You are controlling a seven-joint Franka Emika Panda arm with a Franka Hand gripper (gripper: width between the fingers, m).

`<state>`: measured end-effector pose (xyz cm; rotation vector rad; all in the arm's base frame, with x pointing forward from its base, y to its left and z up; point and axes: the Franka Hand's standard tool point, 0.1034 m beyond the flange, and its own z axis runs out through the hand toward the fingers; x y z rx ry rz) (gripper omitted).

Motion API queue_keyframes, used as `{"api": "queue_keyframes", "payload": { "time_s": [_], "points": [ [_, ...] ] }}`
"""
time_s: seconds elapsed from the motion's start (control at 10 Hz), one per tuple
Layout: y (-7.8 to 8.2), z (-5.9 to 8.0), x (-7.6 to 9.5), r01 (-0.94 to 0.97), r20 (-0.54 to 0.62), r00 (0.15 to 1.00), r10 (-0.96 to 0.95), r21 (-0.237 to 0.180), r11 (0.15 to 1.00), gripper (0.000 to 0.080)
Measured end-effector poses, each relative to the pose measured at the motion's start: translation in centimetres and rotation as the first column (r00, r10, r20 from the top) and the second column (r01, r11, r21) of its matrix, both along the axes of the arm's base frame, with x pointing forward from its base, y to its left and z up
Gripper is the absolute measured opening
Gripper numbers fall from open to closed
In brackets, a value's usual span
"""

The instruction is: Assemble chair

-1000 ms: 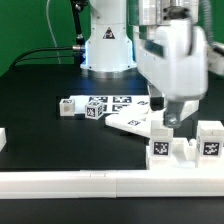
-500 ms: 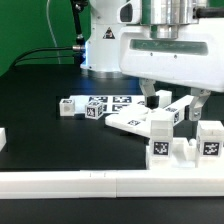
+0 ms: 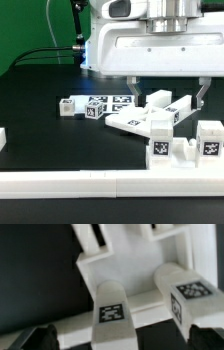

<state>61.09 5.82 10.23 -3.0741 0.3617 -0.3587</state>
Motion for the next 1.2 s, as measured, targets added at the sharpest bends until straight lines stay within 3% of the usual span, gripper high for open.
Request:
{"api": "queue_keyframes", "payload": {
  "time_s": [0.1,0.3,0.5,0.6,0.7,0.9,1.1,1.2],
  "points": [
    [0.2,-0.4,-1.0,-0.112,0.018,0.993,0.113,-0.032,0.993,0.0649],
    [-0.5,-0.3,-0.8,-0.207,0.02,0.978,0.209,-0.066,0.976,0.0649],
    [-0.9,-0.5,-0.9,-0.234,0.015,0.972,0.235,-0.075,0.969,0.0649],
    [-2.9,-0.9,-1.0,-0.23,0.012,0.973,0.231,-0.067,0.971,0.0649],
    [-4.0,-1.4,-1.1,-0.211,0.026,0.977,0.214,-0.07,0.975,0.0649],
    [-3.7,-3.2,-2.1,-0.198,0.044,0.978,0.202,-0.079,0.977,0.0649],
    [-3.6,-4.3,-1.1,-0.197,0.126,0.968,0.215,-0.143,0.97,0.0649],
    [-3.8,-4.6,-0.4,-0.186,0.207,0.952,0.226,-0.195,0.963,0.0649]
  ]
}}
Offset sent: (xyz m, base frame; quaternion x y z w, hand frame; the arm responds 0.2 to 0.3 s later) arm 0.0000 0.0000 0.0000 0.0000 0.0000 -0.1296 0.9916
